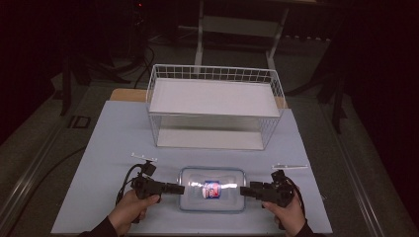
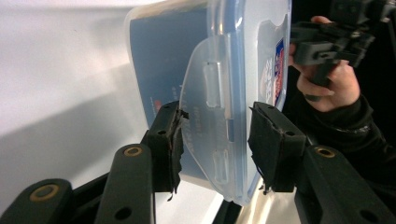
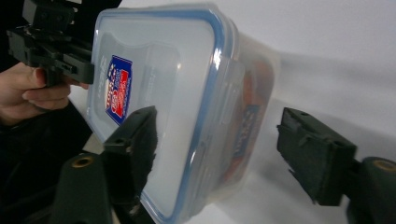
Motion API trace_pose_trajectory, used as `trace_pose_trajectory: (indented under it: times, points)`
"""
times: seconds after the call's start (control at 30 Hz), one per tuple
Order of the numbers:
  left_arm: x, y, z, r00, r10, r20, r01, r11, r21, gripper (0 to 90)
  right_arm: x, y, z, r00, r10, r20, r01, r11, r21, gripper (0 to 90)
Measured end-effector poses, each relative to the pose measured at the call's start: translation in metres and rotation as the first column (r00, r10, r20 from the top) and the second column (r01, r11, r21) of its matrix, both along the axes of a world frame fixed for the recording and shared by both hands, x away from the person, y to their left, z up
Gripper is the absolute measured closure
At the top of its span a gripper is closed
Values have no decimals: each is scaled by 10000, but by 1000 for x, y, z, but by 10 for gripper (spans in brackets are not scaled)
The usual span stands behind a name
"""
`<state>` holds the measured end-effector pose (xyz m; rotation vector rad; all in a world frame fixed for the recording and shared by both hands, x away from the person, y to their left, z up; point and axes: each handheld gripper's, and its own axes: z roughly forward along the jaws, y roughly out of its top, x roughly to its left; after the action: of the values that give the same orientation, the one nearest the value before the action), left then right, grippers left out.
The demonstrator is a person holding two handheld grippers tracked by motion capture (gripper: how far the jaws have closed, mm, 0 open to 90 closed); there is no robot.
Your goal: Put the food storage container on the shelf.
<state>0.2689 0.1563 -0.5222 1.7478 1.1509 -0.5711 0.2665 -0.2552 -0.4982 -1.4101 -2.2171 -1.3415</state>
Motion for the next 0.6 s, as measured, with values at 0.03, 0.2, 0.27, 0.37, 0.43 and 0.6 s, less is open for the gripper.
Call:
trace_pose_trajectory:
  times: [0.03, 0.2, 0.27, 0.37, 0.43, 0.6]
  points:
    - [-1, 0, 0, 10000, -37, 22, 37, 10000, -13, 559, 1, 1, -2, 9998, 99, -181, -97, 9999, 119, 315]
    - [-4, 1, 0, 9999, -17, 99, 17, 10000, -41, 566, 2, 3, -7, 9988, 303, -379, -296, 9993, 208, 375]
    - [-6, 1, -1, 9999, -51, 153, 52, 9999, -93, 570, 2, 4, -6, 9976, 537, -446, -519, 9979, 392, 476]
    - [-8, 1, -1, 9998, -21, 184, 23, 9999, -102, 571, 2, 5, -5, 9972, 696, -285, -687, 9971, 336, 487]
    - [-9, 1, -1, 9996, -4, 274, 6, 10000, -56, 571, 2, 4, -4, 9968, 540, -594, -515, 9978, 423, 498]
    - [-13, 0, 0, 9993, 256, 285, -255, 9997, -70, 569, -1, 5, -2, 9974, 535, -479, -522, 9983, 273, 503]
